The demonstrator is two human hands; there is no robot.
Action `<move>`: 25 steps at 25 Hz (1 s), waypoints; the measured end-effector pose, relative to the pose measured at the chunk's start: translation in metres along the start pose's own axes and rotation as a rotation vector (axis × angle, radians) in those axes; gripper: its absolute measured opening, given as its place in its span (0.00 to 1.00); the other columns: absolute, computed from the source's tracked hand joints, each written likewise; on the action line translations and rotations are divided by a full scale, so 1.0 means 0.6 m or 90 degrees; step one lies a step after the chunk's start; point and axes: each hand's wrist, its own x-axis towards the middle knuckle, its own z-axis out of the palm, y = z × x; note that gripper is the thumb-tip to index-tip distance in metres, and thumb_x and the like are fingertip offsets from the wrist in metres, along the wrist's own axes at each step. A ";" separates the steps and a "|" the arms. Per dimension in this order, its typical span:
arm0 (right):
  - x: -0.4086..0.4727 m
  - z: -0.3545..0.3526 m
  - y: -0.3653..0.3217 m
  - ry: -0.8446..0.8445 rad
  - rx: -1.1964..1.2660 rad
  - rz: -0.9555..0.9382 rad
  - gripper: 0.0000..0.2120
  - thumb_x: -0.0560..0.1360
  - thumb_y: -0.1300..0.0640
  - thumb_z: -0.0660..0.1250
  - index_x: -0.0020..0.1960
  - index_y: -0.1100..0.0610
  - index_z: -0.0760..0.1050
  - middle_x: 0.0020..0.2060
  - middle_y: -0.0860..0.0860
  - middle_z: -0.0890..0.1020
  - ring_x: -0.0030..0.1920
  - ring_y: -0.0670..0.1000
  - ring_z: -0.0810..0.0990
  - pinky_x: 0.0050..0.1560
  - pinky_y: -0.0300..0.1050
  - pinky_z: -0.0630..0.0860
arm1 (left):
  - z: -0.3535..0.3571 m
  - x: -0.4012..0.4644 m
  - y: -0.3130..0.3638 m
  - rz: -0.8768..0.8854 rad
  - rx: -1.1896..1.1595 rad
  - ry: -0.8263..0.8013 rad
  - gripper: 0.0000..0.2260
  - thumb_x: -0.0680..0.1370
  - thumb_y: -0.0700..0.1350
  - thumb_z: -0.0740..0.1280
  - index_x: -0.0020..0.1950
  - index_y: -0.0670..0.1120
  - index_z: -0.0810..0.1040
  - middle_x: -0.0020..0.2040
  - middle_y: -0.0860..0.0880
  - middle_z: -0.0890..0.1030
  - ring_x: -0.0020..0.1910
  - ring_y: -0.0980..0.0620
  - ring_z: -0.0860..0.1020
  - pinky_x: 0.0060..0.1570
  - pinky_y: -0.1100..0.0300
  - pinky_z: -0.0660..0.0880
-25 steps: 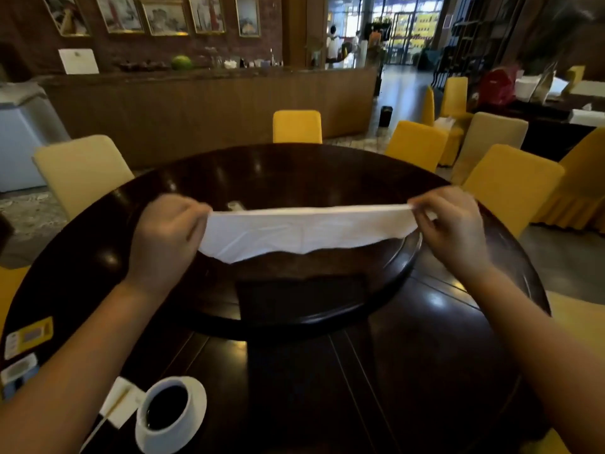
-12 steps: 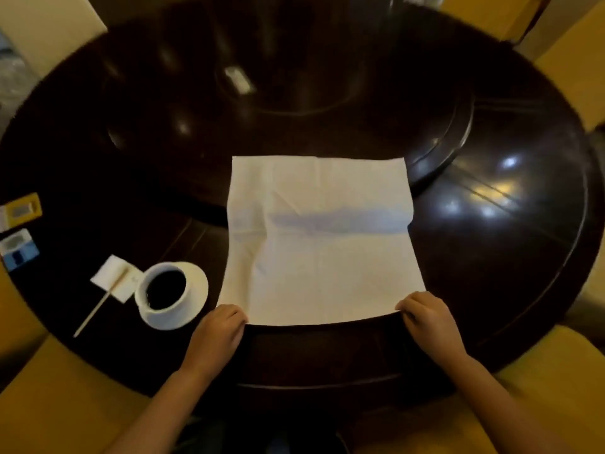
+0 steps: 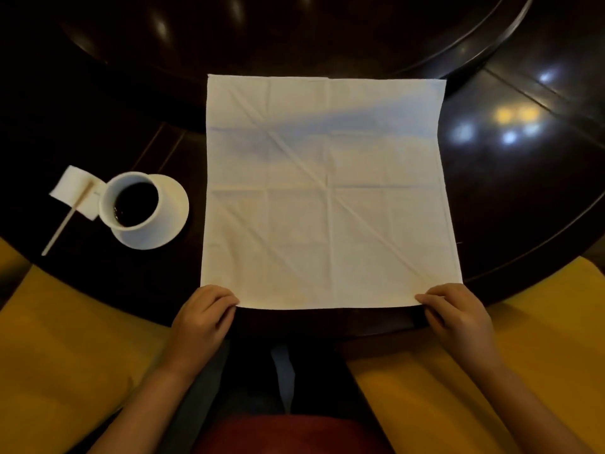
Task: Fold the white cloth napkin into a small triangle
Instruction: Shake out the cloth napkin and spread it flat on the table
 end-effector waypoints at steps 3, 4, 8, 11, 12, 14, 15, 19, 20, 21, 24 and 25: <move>-0.024 -0.003 0.001 -0.021 -0.011 -0.024 0.09 0.65 0.67 0.74 0.45 0.63 0.81 0.39 0.58 0.82 0.40 0.58 0.80 0.40 0.45 0.74 | 0.003 -0.036 0.001 0.003 -0.008 -0.002 0.11 0.77 0.43 0.62 0.43 0.39 0.80 0.42 0.45 0.79 0.45 0.51 0.75 0.52 0.65 0.68; -0.028 -0.006 0.001 -0.025 -0.016 -0.038 0.07 0.68 0.66 0.73 0.45 0.63 0.81 0.39 0.58 0.82 0.41 0.57 0.80 0.41 0.44 0.73 | 0.003 -0.046 0.001 0.005 -0.003 -0.004 0.11 0.77 0.44 0.62 0.43 0.39 0.80 0.42 0.45 0.79 0.45 0.51 0.75 0.52 0.65 0.68; -0.036 -0.014 -0.003 -0.070 -0.025 -0.101 0.14 0.74 0.54 0.60 0.46 0.61 0.81 0.40 0.56 0.82 0.42 0.57 0.81 0.43 0.47 0.74 | -0.005 -0.068 0.003 0.007 0.018 -0.017 0.12 0.78 0.45 0.61 0.44 0.38 0.81 0.42 0.45 0.79 0.46 0.51 0.75 0.52 0.64 0.69; -0.038 -0.020 -0.016 -0.079 -0.009 -0.059 0.19 0.77 0.47 0.56 0.53 0.57 0.80 0.50 0.54 0.83 0.54 0.55 0.79 0.58 0.55 0.70 | -0.019 -0.070 0.013 -0.029 0.010 -0.013 0.16 0.79 0.50 0.59 0.51 0.40 0.81 0.50 0.46 0.80 0.52 0.49 0.76 0.57 0.63 0.69; -0.032 -0.019 -0.029 -0.067 0.008 -0.041 0.19 0.77 0.47 0.56 0.58 0.57 0.78 0.56 0.53 0.81 0.60 0.54 0.75 0.64 0.57 0.65 | -0.016 -0.061 0.025 -0.042 0.006 -0.004 0.18 0.79 0.51 0.58 0.58 0.40 0.78 0.57 0.46 0.79 0.58 0.49 0.75 0.61 0.60 0.67; -0.003 0.001 -0.074 -0.047 0.030 -0.028 0.21 0.78 0.50 0.54 0.66 0.57 0.71 0.66 0.53 0.73 0.70 0.53 0.66 0.70 0.60 0.57 | 0.010 -0.024 0.065 -0.063 0.030 -0.004 0.23 0.78 0.49 0.55 0.71 0.42 0.64 0.70 0.44 0.68 0.71 0.49 0.63 0.69 0.53 0.58; 0.018 0.019 -0.104 -0.046 0.031 -0.017 0.22 0.79 0.52 0.52 0.69 0.58 0.67 0.69 0.54 0.69 0.72 0.54 0.62 0.71 0.61 0.55 | 0.030 0.002 0.093 -0.063 0.063 -0.015 0.25 0.78 0.48 0.54 0.74 0.42 0.58 0.73 0.44 0.62 0.73 0.49 0.58 0.71 0.50 0.53; 0.094 0.101 -0.207 -0.118 0.025 0.058 0.24 0.79 0.55 0.50 0.74 0.58 0.53 0.74 0.53 0.53 0.75 0.55 0.52 0.72 0.56 0.45 | 0.114 0.097 0.168 -0.036 0.217 -0.107 0.25 0.78 0.48 0.50 0.75 0.45 0.54 0.75 0.45 0.56 0.74 0.47 0.56 0.69 0.39 0.52; 0.099 0.113 -0.209 -0.126 0.012 0.058 0.25 0.79 0.54 0.50 0.74 0.58 0.52 0.74 0.53 0.53 0.75 0.54 0.52 0.72 0.56 0.45 | 0.122 0.108 0.164 -0.044 0.245 -0.130 0.25 0.78 0.49 0.49 0.75 0.46 0.54 0.75 0.45 0.57 0.74 0.47 0.57 0.69 0.39 0.53; 0.100 0.121 -0.201 -0.124 -0.006 0.051 0.25 0.79 0.53 0.50 0.74 0.57 0.53 0.74 0.52 0.56 0.74 0.53 0.53 0.72 0.56 0.46 | 0.126 0.113 0.152 -0.053 0.254 -0.143 0.25 0.77 0.51 0.49 0.75 0.48 0.55 0.76 0.45 0.58 0.74 0.47 0.57 0.68 0.39 0.53; 0.091 0.112 -0.141 -0.124 -0.057 0.054 0.27 0.78 0.46 0.49 0.75 0.53 0.53 0.74 0.51 0.57 0.75 0.51 0.53 0.72 0.57 0.49 | 0.108 0.108 0.093 -0.079 0.227 -0.146 0.27 0.76 0.56 0.51 0.75 0.54 0.55 0.76 0.46 0.56 0.75 0.48 0.54 0.69 0.42 0.49; 0.089 0.105 -0.115 -0.126 -0.076 0.071 0.28 0.78 0.44 0.48 0.75 0.52 0.51 0.75 0.51 0.55 0.75 0.50 0.51 0.72 0.56 0.48 | 0.098 0.104 0.072 -0.100 0.228 -0.138 0.28 0.76 0.58 0.51 0.76 0.54 0.53 0.77 0.47 0.53 0.75 0.48 0.51 0.70 0.44 0.46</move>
